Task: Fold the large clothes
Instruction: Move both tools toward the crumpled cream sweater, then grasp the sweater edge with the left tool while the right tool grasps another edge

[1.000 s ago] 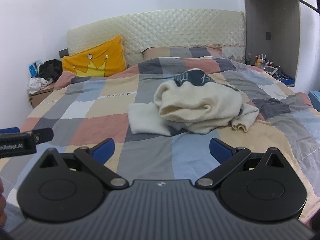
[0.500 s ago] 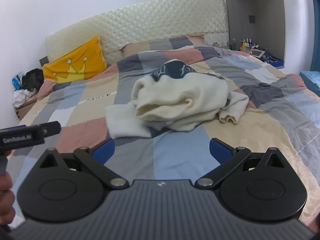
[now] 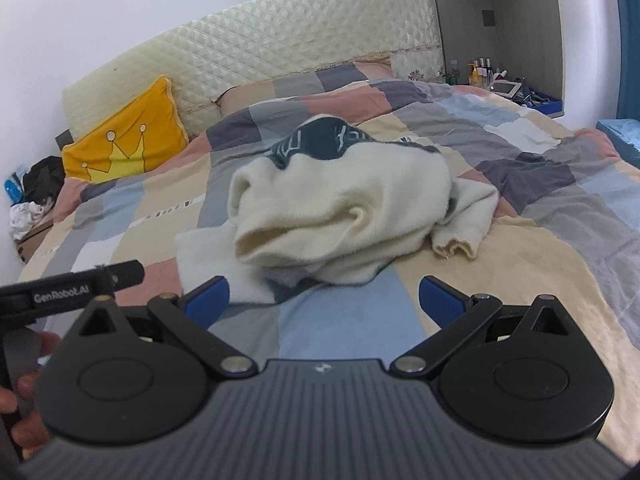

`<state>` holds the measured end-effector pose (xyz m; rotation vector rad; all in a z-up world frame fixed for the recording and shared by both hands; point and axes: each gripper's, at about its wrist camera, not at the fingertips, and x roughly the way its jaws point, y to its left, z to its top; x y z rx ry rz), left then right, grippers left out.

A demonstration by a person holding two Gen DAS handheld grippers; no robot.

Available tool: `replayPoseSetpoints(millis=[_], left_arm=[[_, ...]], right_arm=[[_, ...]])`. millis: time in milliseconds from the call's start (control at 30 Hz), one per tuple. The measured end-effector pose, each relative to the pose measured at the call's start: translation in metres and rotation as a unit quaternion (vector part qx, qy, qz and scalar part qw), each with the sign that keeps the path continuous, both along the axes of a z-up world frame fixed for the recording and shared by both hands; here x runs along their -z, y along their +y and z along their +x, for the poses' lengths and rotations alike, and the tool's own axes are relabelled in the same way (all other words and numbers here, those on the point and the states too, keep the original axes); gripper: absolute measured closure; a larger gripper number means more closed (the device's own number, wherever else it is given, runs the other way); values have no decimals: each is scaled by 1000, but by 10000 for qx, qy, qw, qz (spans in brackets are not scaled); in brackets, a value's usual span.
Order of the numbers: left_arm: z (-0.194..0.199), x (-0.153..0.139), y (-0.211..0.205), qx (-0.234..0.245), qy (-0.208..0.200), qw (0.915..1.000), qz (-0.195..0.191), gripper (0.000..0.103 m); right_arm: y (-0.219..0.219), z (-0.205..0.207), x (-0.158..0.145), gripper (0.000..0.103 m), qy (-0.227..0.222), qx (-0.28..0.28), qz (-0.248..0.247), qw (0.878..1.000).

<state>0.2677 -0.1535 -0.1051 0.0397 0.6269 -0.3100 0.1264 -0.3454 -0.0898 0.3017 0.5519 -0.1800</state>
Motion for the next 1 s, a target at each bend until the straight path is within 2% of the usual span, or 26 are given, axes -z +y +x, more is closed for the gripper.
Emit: replayPoseSetpoints(millis=[100,500,633,833,900,967,1000], left_arm=[[20,11,-10,134,4,9999,-36,1],[98,68,-63,817,221,9964,-76,34],[121,83,-76,725,202,9971,-70,43],[147,86,-92,790,-62,9968,-60,59],[151,86,-100,790,-161,9967,9,61],[153,86,-106,608,-322,9976,121,63],[157,87,-106,503,-364,9981,43,68]], right_arm=[[-5,17,7,0,33,-13,6,10000],[-21,85,38,0,325,125,-165,9993],[-25,104,49,0,362,163,-221,9990],[-29,123,64,0,404,328,-198,9984],[-29,130,67,0,444,307,-220,9983],[-28,136,68,0,435,309,-273,9982],[-27,139,67,0,407,327,-325,9981]])
